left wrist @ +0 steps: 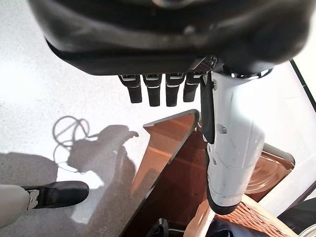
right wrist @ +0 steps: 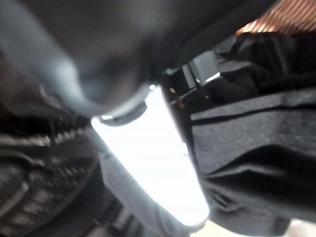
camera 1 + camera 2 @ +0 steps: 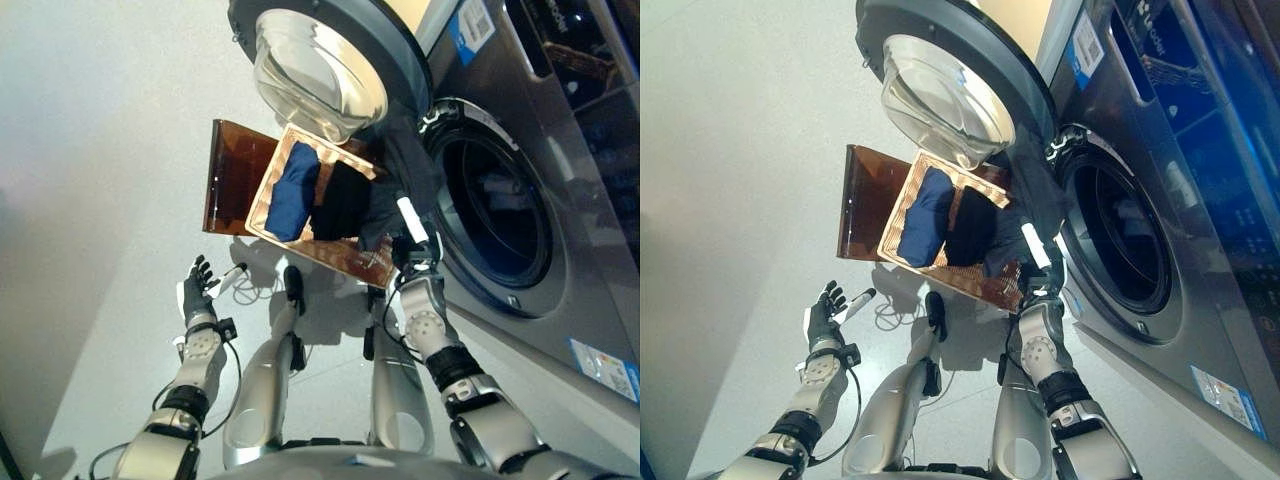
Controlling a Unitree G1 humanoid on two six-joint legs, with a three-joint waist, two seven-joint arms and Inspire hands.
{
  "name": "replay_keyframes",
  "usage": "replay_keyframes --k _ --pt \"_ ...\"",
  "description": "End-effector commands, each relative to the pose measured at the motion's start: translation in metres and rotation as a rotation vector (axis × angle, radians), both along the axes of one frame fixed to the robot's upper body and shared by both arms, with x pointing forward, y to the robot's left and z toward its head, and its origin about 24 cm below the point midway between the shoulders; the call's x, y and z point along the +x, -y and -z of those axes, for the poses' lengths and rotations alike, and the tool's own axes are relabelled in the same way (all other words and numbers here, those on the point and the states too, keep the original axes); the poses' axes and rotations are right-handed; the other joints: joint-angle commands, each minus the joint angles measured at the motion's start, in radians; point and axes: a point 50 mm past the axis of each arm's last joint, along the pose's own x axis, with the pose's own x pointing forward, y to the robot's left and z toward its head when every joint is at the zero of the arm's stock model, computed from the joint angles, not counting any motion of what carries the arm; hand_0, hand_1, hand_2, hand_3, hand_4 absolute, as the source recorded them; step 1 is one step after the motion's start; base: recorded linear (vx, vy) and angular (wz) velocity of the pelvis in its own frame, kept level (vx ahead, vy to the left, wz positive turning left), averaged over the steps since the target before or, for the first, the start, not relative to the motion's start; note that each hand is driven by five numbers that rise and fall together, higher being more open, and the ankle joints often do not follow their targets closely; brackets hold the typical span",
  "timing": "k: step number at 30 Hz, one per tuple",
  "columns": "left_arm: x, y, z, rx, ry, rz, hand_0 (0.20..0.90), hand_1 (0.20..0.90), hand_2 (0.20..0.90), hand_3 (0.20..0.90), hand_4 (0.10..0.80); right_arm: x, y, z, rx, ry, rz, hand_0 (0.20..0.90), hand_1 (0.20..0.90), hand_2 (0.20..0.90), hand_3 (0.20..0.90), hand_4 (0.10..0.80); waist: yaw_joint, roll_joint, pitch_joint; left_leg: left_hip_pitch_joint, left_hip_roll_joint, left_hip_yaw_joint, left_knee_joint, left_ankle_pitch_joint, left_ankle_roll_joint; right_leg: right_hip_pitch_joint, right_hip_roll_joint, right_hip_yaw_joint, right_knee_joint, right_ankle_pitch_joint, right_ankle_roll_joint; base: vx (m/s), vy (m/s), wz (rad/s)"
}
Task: Pick up the clothes and place them into the washing machine
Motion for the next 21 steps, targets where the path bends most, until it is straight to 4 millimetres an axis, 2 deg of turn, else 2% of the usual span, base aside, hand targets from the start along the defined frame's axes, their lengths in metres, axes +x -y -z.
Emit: replay_keyframes --k 1,11,21 --pt "-0.017 -0.009 0.013 0.025 -0.052 -0.053 0.9 0.9 0.9 0.9 0.8 0.002 0.007 -0.026 0.021 0.187 0.06 0.2 0.2 0.2 0.2 0.3 -0.004 0.008 -0.091 -0.029 0.008 0.016 0.157 -0.154 -0.103 0.043 -0.046 -0.01 0.035 -0.049 0.021 0.0 0.0 0.0" --pt "-0.016 -0.005 0.014 0.007 -0.047 -0.056 0.9 0.9 0.9 0.9 0.8 -0.002 0.024 -0.019 0.127 0.173 0.186 0.2 0.2 0.2 0.2 0.3 -0.011 0.008 -0.09 -0.033 0.01 0.019 0.16 -0.157 -0.103 0.037 -0.045 -0.01 0.041 -0.053 0.02 0.001 -0.001 -0.03" --pt "-0.019 -0.008 0.017 0.003 -0.063 -0.074 0.9 0.9 0.9 0.9 0.8 -0.005 0.068 -0.012 0.202 0.117 0.437 0.2 0.2 0.2 0.2 0.3 -0.013 0.02 -0.093 -0.032 0.006 0.022 0.155 -0.16 -0.103 0.035 -0.047 -0.01 0.039 -0.053 0.022 0.0 0.0 0.0"
